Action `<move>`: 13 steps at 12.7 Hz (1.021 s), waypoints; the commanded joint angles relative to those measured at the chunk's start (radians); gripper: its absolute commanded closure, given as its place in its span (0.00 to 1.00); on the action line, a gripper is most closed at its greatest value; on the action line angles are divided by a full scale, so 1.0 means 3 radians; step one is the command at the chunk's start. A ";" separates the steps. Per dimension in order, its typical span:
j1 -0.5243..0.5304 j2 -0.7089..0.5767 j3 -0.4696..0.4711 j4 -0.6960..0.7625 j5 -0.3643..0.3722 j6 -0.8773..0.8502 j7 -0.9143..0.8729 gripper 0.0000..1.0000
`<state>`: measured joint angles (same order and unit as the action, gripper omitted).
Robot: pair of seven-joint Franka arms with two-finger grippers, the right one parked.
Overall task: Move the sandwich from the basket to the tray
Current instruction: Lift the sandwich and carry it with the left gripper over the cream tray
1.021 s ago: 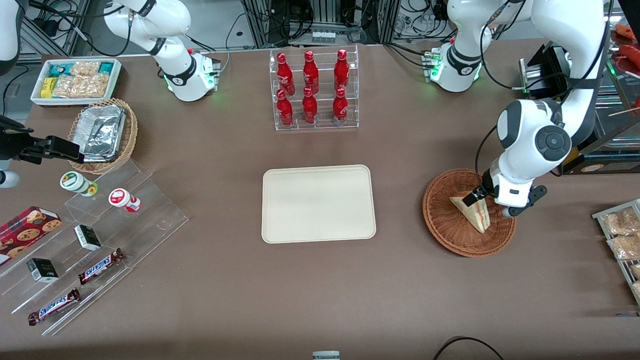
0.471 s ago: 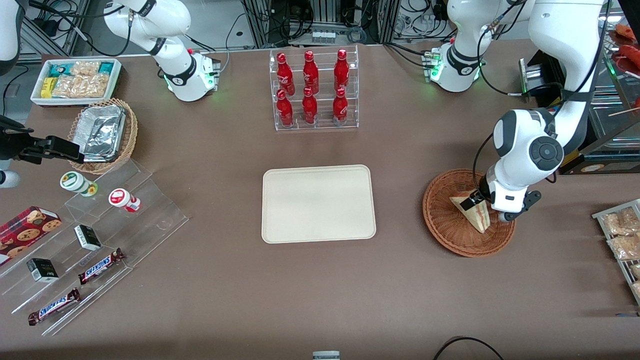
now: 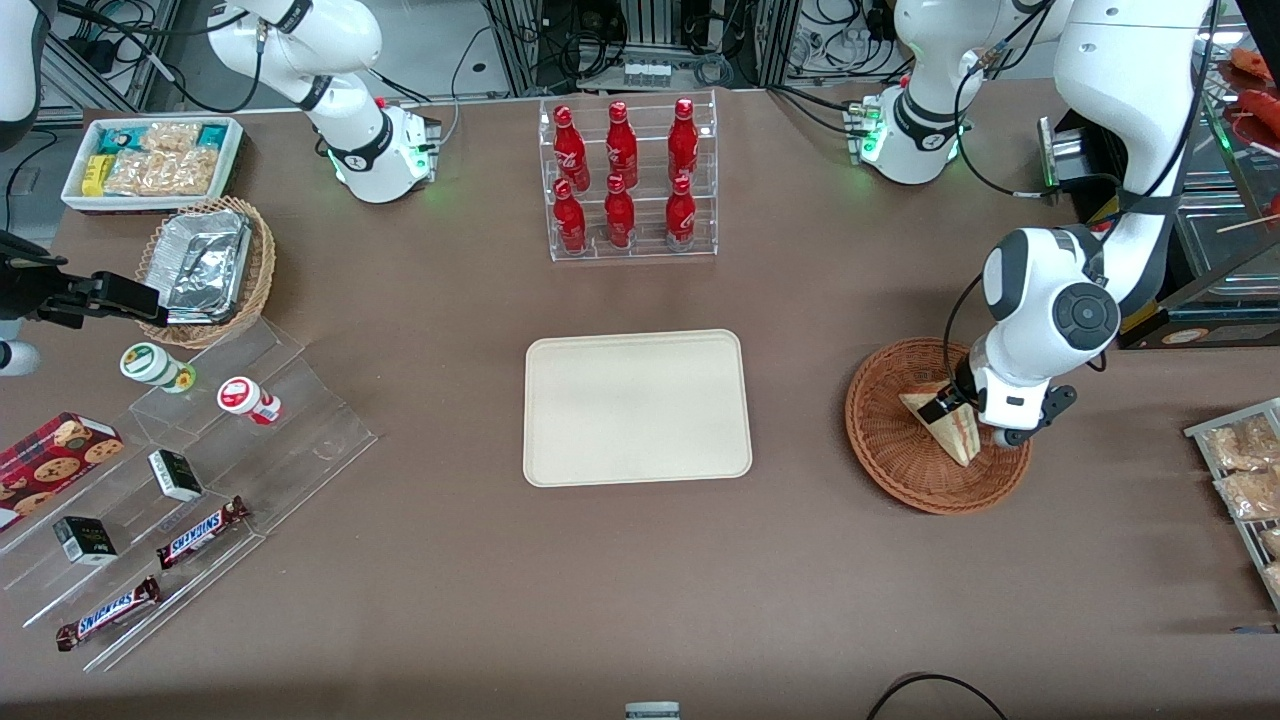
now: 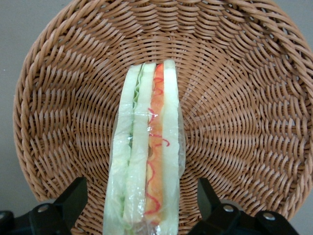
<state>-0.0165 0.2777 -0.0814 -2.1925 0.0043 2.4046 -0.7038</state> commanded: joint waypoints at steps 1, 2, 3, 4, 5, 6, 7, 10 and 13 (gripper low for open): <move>0.0004 0.0000 0.0021 -0.0019 0.0068 0.0059 -0.0083 0.81; 0.0004 -0.0015 0.0021 -0.0019 0.0068 0.0054 -0.0078 1.00; 0.0004 -0.0026 0.0021 -0.0014 0.0073 0.0033 -0.0073 1.00; 0.0004 -0.0041 0.0021 -0.0009 0.0073 0.0018 -0.0057 1.00; -0.0001 -0.0087 0.0016 -0.0004 0.0073 -0.0038 -0.0052 1.00; -0.0001 -0.0117 0.0016 0.0027 0.0083 -0.0135 -0.0047 1.00; -0.0016 -0.0158 0.0011 0.0093 0.0088 -0.0267 -0.0037 1.00; -0.0062 -0.0174 -0.0020 0.0425 0.0088 -0.0768 -0.0011 1.00; -0.0246 -0.0093 -0.0030 0.0890 0.0083 -0.1249 0.0090 1.00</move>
<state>-0.0458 0.2321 -0.0923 -2.0129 0.0140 2.1126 -0.6921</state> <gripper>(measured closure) 0.850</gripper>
